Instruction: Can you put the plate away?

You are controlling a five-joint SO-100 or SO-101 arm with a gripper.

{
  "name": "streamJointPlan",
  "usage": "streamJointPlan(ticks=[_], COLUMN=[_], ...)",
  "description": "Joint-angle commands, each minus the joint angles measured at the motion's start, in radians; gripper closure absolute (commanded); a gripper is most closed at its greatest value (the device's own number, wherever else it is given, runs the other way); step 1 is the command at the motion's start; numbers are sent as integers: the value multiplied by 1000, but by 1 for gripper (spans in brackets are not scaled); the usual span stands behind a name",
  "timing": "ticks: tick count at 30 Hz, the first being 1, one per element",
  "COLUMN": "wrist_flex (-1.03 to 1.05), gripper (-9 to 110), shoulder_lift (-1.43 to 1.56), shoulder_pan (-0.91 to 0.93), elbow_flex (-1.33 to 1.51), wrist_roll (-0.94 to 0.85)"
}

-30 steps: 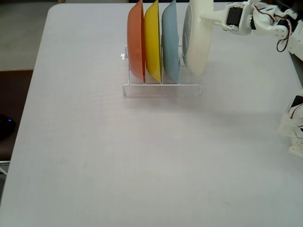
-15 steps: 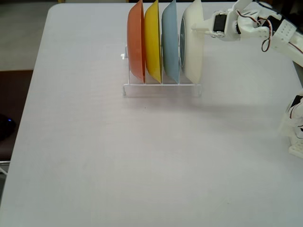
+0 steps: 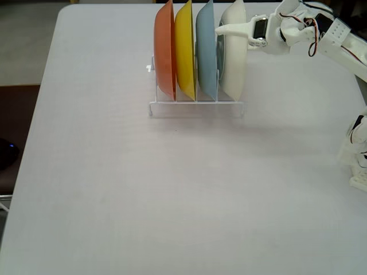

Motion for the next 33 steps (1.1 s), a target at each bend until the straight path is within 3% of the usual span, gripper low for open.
streamJointPlan(ticks=[1,15,21,27,33], wrist_flex=[64,140,212,210,86], gripper=[53,52,51,54,70], shoulder_lift=[15,146,334,557,761], shoulder_pan=[5,-6,-48,-230,-486], elbow_flex=[-67,35,172,393,669], wrist_roll=[23,75,161,325,526])
